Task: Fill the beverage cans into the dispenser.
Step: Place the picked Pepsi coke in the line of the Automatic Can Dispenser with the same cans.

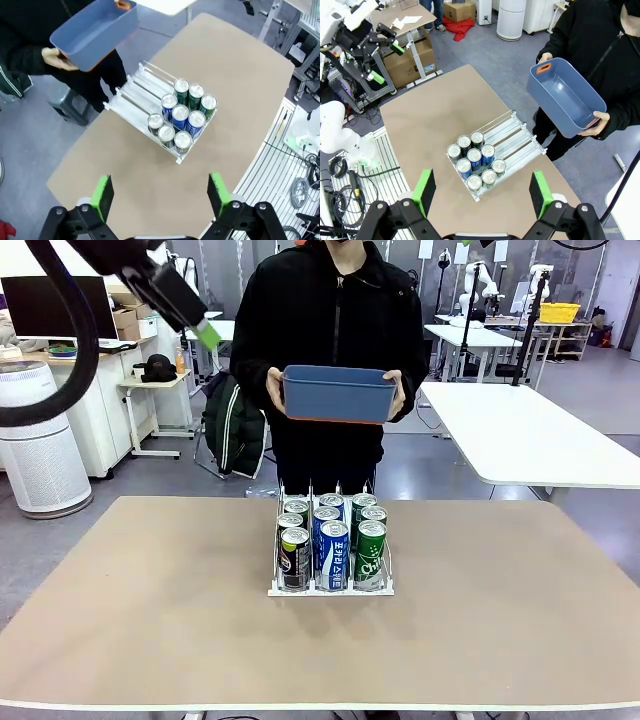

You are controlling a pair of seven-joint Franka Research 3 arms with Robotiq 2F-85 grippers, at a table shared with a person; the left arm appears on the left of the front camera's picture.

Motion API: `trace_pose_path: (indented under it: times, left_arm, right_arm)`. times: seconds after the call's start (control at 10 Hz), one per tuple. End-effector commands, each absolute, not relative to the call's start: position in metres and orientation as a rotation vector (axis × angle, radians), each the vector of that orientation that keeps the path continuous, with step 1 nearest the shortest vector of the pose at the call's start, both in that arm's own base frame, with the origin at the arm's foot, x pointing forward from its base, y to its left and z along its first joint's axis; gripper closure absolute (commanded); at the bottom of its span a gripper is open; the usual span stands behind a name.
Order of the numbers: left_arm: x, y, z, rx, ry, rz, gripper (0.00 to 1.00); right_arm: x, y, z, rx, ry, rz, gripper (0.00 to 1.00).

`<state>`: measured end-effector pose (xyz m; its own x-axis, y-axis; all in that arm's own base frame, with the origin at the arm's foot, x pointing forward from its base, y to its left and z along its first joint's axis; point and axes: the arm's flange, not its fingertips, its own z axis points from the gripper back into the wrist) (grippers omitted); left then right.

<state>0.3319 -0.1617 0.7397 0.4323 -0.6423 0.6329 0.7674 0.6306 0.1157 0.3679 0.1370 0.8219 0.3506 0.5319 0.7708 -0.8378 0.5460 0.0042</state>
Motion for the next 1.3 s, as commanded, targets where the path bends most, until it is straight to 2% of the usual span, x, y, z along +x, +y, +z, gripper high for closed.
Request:
trace_pose_path:
  times: [0.0, 0.4, 1.2]
  left_arm:
    - [0.33, -0.154, 0.752, -0.247, -0.74, -0.938, 0.0]
    - [0.321, -0.155, 0.766, -0.196, -0.746, -0.873, 0.0]
    - [0.317, -0.162, 0.777, -0.188, -0.782, -0.89, 0.0]
  right_arm:
    - [0.367, 0.137, 0.82, 0.44, -0.801, 0.925, 0.0]
    - [0.367, 0.137, 0.82, 0.44, -0.801, 0.925, 0.0]
    - [0.367, 0.137, 0.82, 0.44, -0.801, 0.925, 0.0]
